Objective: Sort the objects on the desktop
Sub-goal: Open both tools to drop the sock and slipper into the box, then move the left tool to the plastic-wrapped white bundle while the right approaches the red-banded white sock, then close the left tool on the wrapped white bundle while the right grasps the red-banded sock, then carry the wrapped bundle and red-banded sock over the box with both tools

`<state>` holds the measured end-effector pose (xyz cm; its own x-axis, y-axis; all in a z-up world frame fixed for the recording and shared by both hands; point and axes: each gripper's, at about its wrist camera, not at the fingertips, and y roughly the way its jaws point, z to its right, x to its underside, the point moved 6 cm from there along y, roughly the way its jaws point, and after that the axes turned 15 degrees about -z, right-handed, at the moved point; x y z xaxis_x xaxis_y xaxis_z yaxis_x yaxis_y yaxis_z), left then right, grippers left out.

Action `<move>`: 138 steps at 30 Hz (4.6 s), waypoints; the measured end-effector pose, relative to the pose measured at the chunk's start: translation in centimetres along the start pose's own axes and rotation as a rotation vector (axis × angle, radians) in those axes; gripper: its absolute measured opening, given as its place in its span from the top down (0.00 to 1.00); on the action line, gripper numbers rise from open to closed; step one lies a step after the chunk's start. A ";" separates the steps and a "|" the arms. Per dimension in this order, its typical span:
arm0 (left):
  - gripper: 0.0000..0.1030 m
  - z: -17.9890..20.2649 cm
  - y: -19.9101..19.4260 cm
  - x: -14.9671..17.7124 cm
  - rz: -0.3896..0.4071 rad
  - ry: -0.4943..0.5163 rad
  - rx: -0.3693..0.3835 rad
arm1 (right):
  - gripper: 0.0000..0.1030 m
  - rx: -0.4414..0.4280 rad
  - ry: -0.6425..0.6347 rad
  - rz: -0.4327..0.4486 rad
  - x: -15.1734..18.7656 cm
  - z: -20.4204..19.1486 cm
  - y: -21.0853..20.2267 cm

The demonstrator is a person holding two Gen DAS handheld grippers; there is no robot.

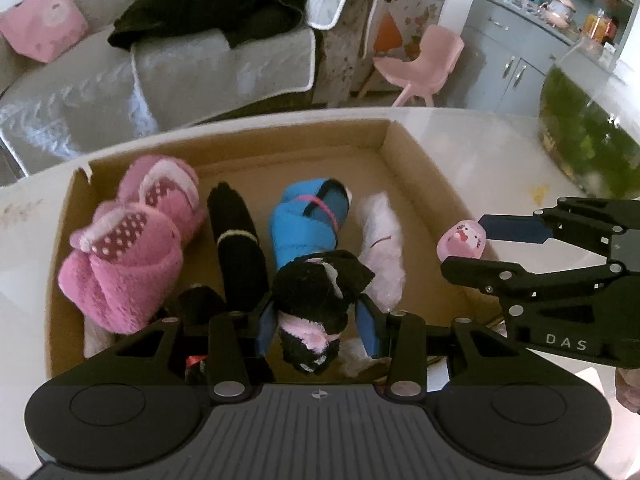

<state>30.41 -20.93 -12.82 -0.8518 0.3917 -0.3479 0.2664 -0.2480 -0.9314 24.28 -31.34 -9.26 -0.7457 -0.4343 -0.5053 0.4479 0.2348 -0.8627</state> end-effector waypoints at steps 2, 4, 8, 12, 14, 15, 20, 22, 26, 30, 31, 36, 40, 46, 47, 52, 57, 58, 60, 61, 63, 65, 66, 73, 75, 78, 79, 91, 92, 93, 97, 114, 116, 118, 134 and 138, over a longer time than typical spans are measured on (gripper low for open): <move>0.44 -0.1 0.4 0.3 -0.006 -0.003 0.008 | 0.57 0.001 -0.004 -0.004 0.2 -0.2 0.3; 0.27 -0.1 0.6 0.4 0.001 -0.002 0.003 | 0.57 0.003 -0.009 -0.010 0.4 -0.2 0.7; 0.20 0.2 0.1 0.4 0.026 -0.002 0.010 | 0.54 0.010 -0.008 0.010 0.5 -0.3 0.5; 0.19 0.3 -1.4 0.6 0.057 0.004 0.008 | 0.53 0.009 0.008 0.038 0.2 0.0 -0.5; 0.18 0.0 -2.7 1.1 0.078 0.002 0.007 | 0.52 0.005 0.018 0.061 0.3 0.1 -1.7; 0.18 -0.1 -3.2 1.3 0.088 0.001 0.011 | 0.52 0.002 0.024 0.072 0.4 0.3 -2.2; 0.16 -2.0 -6.4 4.3 0.126 -0.007 -0.004 | 0.49 -0.004 0.052 0.115 2.3 0.8 -5.1; 0.16 -3.0 -7.2 5.9 0.125 -0.026 -0.003 | 0.49 -0.006 0.059 0.116 3.5 0.7 -5.6; 0.15 -4.9 -9.2 10.1 0.131 -0.056 -0.017 | 0.49 -0.001 0.068 0.098 6.0 0.5 -5.7; 0.13 -6.0 -10.5 14.2 0.133 -0.100 -0.039 | 0.49 -0.012 0.091 0.085 7.6 -0.1 -5.9; 0.13 -6.2 -10.7 15.4 0.125 -0.117 -0.039 | 0.49 -0.016 0.099 0.088 8.1 -0.3 -6.2; 0.10 -5.5 -11.7 20.5 0.111 -0.147 -0.061 | 0.47 -0.031 0.114 0.095 10.8 -2.1 -7.8; 0.03 -4.1 -11.9 23.9 0.101 -0.164 -0.057 | 0.43 -0.037 0.122 0.096 12.8 -3.6 -8.8; 0.00 -1.3 -11.7 27.6 0.109 -0.162 -0.065 | 0.40 -0.032 0.106 0.105 14.4 -5.3 -9.7; 0.00 -0.9 -11.4 28.0 0.107 -0.165 -0.073 | 0.38 -0.028 0.102 0.107 14.5 -5.5 -9.7; 0.00 1.0 -9.9 29.2 0.113 -0.146 -0.119 | 0.37 -0.036 0.099 0.118 14.7 -5.9 -9.2; 0.00 1.8 -8.2 29.1 0.115 -0.170 -0.148 | 0.36 -0.033 0.069 0.111 14.9 -6.1 -8.2; 0.00 1.9 -7.9 29.0 0.123 -0.178 -0.153 | 0.35 -0.034 0.061 0.109 14.8 -6.0 -8.0; 0.00 2.1 -7.4 28.6 0.131 -0.188 -0.164 | 0.34 -0.026 0.036 0.108 14.4 -5.7 -7.3; 0.00 2.2 -7.1 28.5 0.128 -0.192 -0.172 | 0.34 -0.025 0.026 0.103 14.0 -5.4 -6.9; 0.00 2.1 -6.5 28.2 0.127 -0.205 -0.186 | 0.34 -0.024 0.009 0.099 13.4 -4.8 -6.0; 0.00 2.0 -5.9 28.0 0.118 -0.220 -0.197 | 0.34 -0.026 -0.013 0.093 12.7 -4.3 -5.0; 0.00 1.8 -5.6 27.9 0.114 -0.229 -0.201 | 0.34 -0.025 -0.023 0.092 12.4 -4.0 -4.5; 0.00 1.6 -5.0 27.3 0.142 -0.260 -0.243 | 0.34 -0.043 -0.099 0.072 11.0 -2.9 -1.4; 0.00 1.6 -4.9 27.1 0.149 -0.270 -0.250 | 0.34 -0.043 -0.122 0.072 10.8 -2.7 -0.8; 0.00 1.6 -4.8 26.9 0.164 -0.274 -0.259 | 0.34 -0.054 -0.148 0.065 10.8 -2.5 -0.2; 0.00 1.6 -4.8 26.8 0.169 -0.270 -0.261 | 0.34 -0.055 -0.153 0.061 10.9 -2.4 0.0; 0.00 1.0 -4.8 26.9 0.207 -0.258 -0.258 | 0.40 -0.105 -0.152 0.091 11.6 -2.8 -0.5; 0.00 1.1 -4.8 26.8 0.203 -0.253 -0.253 | 0.42 -0.106 -0.153 0.091 11.7 -2.9 -0.4; 0.00 1.4 -4.8 26.8 0.200 -0.244 -0.248 | 0.45 -0.105 -0.154 0.092 11.7 -3.0 -0.5; 0.01 2.5 -4.5 26.5 0.196 -0.216 -0.231 | 0.54 -0.106 -0.153 0.093 11.9 -3.2 -0.8; 0.29 3.1 -4.9 26.0 0.214 -0.196 -0.213 | 0.58 -0.098 -0.095 0.095 12.5 -2.6 -1.1; 0.29 3.1 -4.9 26.0 0.214 -0.198 -0.210 | 0.58 -0.100 -0.092 0.096 12.5 -2.5 -1.0; 0.30 3.0 -5.0 26.0 0.215 -0.199 -0.209 | 0.59 -0.093 -0.091 0.099 12.7 -2.4 -1.1; 0.31 0.4 -9.1 24.3 0.223 -0.219 -0.188 | 0.59 -0.115 -0.014 0.146 10.9 -0.3 -5.0; 0.31 -0.1 -12.0 21.4 0.254 -0.190 -0.189 | 0.59 -0.123 -0.001 0.190 8.2 0.2 -7.9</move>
<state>9.00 -9.50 -9.08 -0.8116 0.1624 -0.5612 0.5436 -0.1416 -0.8273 14.70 -36.92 -6.56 -0.6533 -0.3730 -0.6588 0.5163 0.4169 -0.7481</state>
